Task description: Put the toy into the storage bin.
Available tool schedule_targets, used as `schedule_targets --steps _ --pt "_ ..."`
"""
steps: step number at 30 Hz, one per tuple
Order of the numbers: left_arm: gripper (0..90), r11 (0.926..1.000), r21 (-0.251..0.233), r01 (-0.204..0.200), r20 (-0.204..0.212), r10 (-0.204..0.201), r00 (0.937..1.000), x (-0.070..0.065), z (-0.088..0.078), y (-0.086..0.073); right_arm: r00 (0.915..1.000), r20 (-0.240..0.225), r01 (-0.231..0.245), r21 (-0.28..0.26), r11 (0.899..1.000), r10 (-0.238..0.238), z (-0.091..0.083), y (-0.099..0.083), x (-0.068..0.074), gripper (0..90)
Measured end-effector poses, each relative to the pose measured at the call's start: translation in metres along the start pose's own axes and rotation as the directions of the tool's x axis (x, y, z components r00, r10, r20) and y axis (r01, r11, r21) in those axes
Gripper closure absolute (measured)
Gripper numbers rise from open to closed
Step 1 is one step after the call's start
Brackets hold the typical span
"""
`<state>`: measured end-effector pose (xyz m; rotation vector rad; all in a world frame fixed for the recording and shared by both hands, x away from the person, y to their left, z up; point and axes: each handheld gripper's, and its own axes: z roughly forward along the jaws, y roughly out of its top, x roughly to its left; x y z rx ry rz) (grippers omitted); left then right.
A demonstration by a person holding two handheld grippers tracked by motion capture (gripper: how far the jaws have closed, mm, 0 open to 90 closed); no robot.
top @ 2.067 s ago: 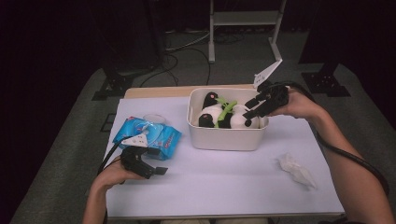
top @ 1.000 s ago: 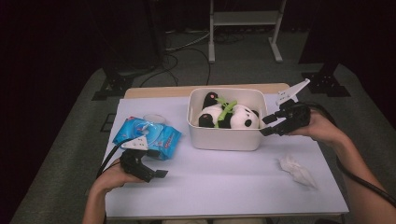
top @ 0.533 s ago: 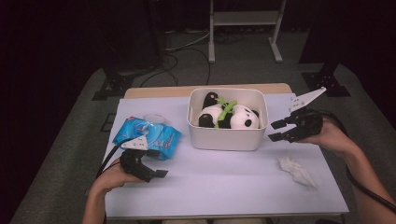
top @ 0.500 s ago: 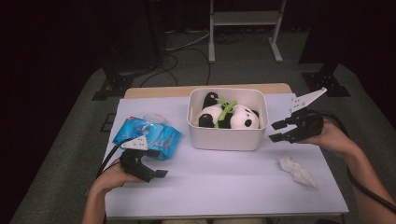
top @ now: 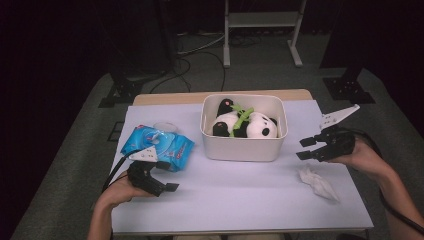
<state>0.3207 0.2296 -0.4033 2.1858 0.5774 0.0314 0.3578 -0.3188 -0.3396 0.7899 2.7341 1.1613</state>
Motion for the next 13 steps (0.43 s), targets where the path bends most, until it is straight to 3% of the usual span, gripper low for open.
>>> schedule_targets --steps 13 --pt "9.9 1.0 0.005 0.002 -0.003 -0.002 1.0 0.001 0.0 -0.001 0.9985 0.003 -0.055 0.0 0.999 0.055 0.005 -0.029 -0.003 40.8"
